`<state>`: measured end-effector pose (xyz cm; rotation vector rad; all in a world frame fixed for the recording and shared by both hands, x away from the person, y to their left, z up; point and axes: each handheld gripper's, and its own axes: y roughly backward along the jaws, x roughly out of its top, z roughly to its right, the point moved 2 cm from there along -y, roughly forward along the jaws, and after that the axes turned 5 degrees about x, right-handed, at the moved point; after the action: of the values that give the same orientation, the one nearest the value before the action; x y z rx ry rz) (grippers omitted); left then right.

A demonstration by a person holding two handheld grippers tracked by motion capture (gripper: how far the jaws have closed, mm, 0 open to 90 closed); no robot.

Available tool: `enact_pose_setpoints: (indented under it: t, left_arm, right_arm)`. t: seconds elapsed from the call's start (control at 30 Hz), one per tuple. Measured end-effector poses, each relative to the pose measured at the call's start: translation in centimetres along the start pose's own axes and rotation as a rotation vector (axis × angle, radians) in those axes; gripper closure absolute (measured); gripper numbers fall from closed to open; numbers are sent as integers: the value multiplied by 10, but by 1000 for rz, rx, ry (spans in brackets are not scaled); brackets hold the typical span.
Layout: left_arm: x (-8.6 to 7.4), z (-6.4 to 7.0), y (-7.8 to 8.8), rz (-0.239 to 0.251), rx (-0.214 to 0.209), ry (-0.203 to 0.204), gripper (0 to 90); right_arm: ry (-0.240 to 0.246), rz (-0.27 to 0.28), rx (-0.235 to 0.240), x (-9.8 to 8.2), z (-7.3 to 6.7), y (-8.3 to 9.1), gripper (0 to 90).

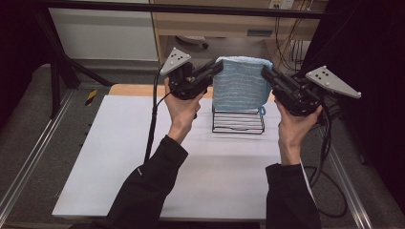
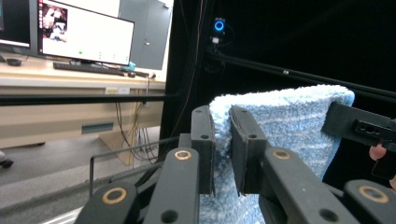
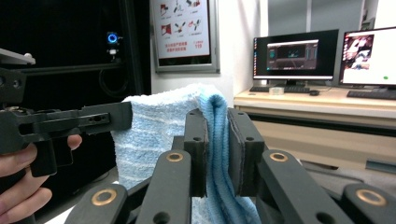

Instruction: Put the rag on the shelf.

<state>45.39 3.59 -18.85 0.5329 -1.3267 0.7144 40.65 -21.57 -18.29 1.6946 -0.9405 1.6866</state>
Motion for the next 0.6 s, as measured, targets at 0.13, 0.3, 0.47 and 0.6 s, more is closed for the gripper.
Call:
enact_pose_setpoints:
  t: [0.13, 0.3, 0.47, 0.6]
  left_arm:
    - [7, 3, -4, 9, -3, -5, 804]
    - [20, 6, -9, 31, -4, -20, 804]
    - [30, 9, -14, 55, -2, -32, 804]
    - [35, 11, -20, 59, 5, -43, 803]
  right_arm:
    - [2, 21, -9, 8, 3, -1, 798]
    - [10, 39, -10, 19, 7, -3, 798]
    - [8, 61, -12, 31, 14, -5, 797]
    - [17, 69, -21, 38, 18, -8, 797]
